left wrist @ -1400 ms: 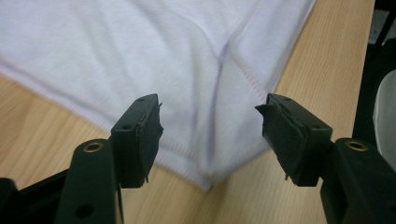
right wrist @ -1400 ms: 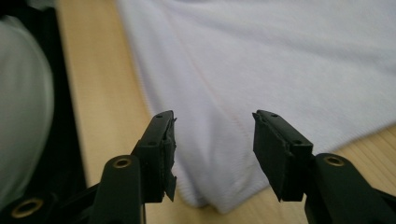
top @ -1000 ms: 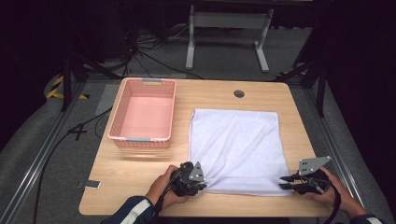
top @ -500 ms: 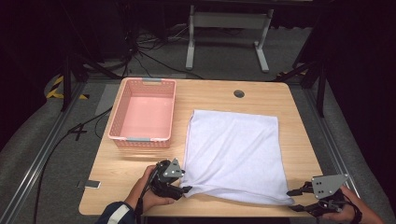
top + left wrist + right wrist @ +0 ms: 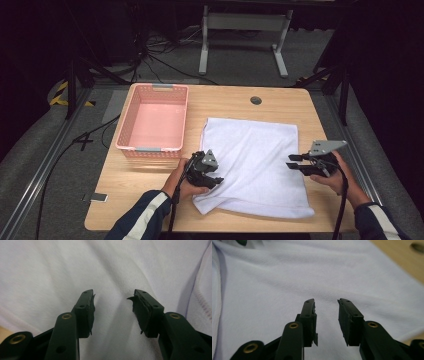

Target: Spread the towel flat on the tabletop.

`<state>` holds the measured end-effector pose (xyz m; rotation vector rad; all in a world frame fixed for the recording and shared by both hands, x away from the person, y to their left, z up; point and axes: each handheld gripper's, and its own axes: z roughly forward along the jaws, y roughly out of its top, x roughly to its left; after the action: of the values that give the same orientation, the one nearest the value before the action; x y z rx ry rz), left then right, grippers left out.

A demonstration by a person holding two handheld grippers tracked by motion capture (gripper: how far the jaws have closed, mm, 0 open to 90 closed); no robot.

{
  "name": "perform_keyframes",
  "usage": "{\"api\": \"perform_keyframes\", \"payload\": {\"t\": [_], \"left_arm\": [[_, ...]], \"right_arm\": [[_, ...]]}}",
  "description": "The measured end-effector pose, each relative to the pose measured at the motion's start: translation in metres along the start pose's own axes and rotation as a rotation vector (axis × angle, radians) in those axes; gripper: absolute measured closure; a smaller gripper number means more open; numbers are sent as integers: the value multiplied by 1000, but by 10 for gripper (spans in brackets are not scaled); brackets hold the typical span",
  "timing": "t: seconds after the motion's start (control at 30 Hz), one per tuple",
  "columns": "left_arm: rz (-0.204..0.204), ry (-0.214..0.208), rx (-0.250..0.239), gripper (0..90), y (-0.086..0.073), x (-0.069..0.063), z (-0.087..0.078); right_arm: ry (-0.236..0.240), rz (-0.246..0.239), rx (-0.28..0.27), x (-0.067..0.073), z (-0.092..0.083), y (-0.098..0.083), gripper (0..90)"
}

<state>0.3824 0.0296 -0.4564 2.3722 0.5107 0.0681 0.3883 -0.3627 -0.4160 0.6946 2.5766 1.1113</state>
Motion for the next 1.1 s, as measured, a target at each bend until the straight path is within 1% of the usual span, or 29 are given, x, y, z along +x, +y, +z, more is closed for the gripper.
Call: {"api": "perform_keyframes", "payload": {"t": [0.03,0.07,0.1,0.13,0.17,0.2,0.23,0.3,0.33,0.37,0.4,0.43,0.47,0.5,0.57,0.6,0.63,0.67,0.7,0.73,0.77,0.8,0.83,0.87,0.93,0.97,1.03,1.07,1.1], "left_arm": [[29,11,5,516,-2,-3,1],[20,9,2,513,-4,-6,1],[11,-10,-5,515,-4,-8,0],[9,-27,-11,525,-6,-10,0],[29,-38,-5,535,-9,-16,-1],[34,-36,-6,536,-12,-21,-2],[48,-53,1,538,-13,-26,-4],[65,-122,31,545,-18,-37,-9],[76,-142,39,545,-20,-42,-11],[75,-135,48,544,-22,-46,-13],[72,-104,42,538,-21,-45,-14],[53,-60,28,496,-19,-42,-15],[19,-3,1,451,-16,-37,-15],[-9,36,-12,426,-14,-32,-16],[-99,124,-59,379,-4,-13,-16],[-129,134,-75,373,-1,-6,-15],[-162,156,-83,368,3,3,-12],[-180,187,-87,356,8,11,-9],[-196,213,-88,352,12,18,-4],[-222,224,-80,349,17,25,0],[-232,226,-82,343,21,32,5],[-230,249,-78,325,25,38,11],[-243,256,-84,324,27,42,14],[-261,245,-82,325,29,48,18],[-256,276,-58,314,33,57,23],[-258,282,-74,315,32,60,26],[-228,282,-77,295,30,63,31],[-229,282,-86,291,30,63,31],[-226,278,-74,290,30,62,30]], "right_arm": [[32,-12,26,-1,9,-2,679],[55,-38,70,3,17,-5,681],[96,-37,94,6,22,-7,681],[121,-53,97,10,23,-9,690],[127,-73,104,14,23,-10,696],[142,-83,140,20,23,-13,696],[165,-91,163,24,22,-17,684],[184,-84,154,29,15,-27,694],[192,-79,167,32,9,-31,699],[201,-91,183,34,2,-35,699],[207,-88,201,36,-5,-40,700],[213,-80,214,36,-11,-43,694],[222,-73,232,36,-16,-46,698],[217,-79,248,35,-20,-48,701],[192,-80,266,32,-26,-49,688],[149,-74,247,28,-29,-46,692],[124,-63,228,26,-30,-43,690],[97,-47,186,21,-30,-38,664],[49,-21,141,15,-29,-32,656],[2,-2,116,8,-25,-25,678],[-34,-8,100,2,-20,-18,656],[-69,-7,80,-4,-14,-12,622],[-107,21,52,-15,-5,-6,649],[-105,47,38,-22,1,-4,650],[-138,78,21,-39,19,0,651],[-140,90,30,-44,24,0,650],[-141,114,48,-53,37,-3,651],[-144,127,61,-55,40,-4,649],[-138,130,86,-57,42,-7,649]]}}
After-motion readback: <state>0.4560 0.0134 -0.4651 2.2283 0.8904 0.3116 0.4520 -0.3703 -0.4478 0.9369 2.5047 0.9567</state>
